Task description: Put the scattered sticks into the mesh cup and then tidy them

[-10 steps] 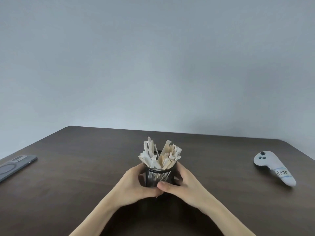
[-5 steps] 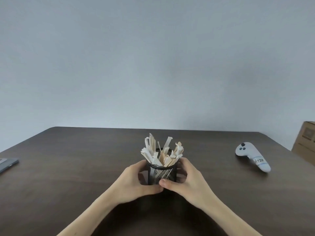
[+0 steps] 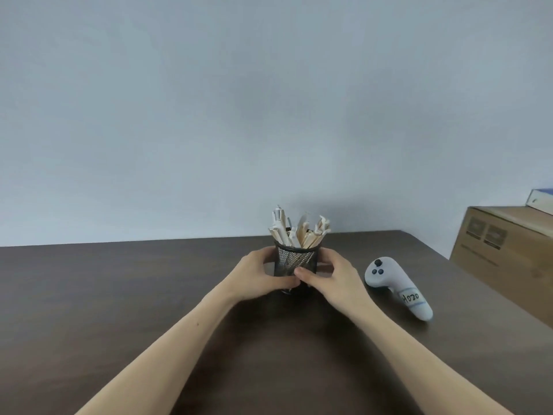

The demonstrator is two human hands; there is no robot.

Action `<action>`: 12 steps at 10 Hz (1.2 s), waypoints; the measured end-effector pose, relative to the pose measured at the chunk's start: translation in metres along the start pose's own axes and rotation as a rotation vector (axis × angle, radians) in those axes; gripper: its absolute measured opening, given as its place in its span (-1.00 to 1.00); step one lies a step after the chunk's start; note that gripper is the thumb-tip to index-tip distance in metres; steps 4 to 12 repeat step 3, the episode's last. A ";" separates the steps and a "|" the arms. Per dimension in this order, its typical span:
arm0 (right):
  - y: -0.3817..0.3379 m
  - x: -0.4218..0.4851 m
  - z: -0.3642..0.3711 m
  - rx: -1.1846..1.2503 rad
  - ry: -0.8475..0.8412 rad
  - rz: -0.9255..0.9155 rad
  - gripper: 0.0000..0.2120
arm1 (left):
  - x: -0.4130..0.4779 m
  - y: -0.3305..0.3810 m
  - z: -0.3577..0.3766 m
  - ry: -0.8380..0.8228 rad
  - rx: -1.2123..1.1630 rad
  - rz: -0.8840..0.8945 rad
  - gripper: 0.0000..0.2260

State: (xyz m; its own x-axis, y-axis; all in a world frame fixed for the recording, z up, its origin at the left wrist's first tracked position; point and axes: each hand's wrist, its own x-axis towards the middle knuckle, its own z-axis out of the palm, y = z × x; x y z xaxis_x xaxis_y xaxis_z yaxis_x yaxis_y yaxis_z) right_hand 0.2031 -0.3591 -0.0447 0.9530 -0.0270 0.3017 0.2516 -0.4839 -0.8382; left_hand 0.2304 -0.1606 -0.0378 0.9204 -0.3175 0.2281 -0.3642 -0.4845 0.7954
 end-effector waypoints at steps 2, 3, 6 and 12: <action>0.012 0.020 0.000 0.010 0.018 0.003 -0.52 | 0.030 -0.010 0.009 0.033 0.005 -0.006 -0.50; 0.008 0.009 0.001 -0.015 0.006 0.019 -0.46 | 0.019 -0.010 0.008 0.045 0.031 -0.037 -0.21; 0.008 0.009 0.001 -0.015 0.006 0.019 -0.46 | 0.019 -0.010 0.008 0.045 0.031 -0.037 -0.21; 0.008 0.009 0.001 -0.015 0.006 0.019 -0.46 | 0.019 -0.010 0.008 0.045 0.031 -0.037 -0.21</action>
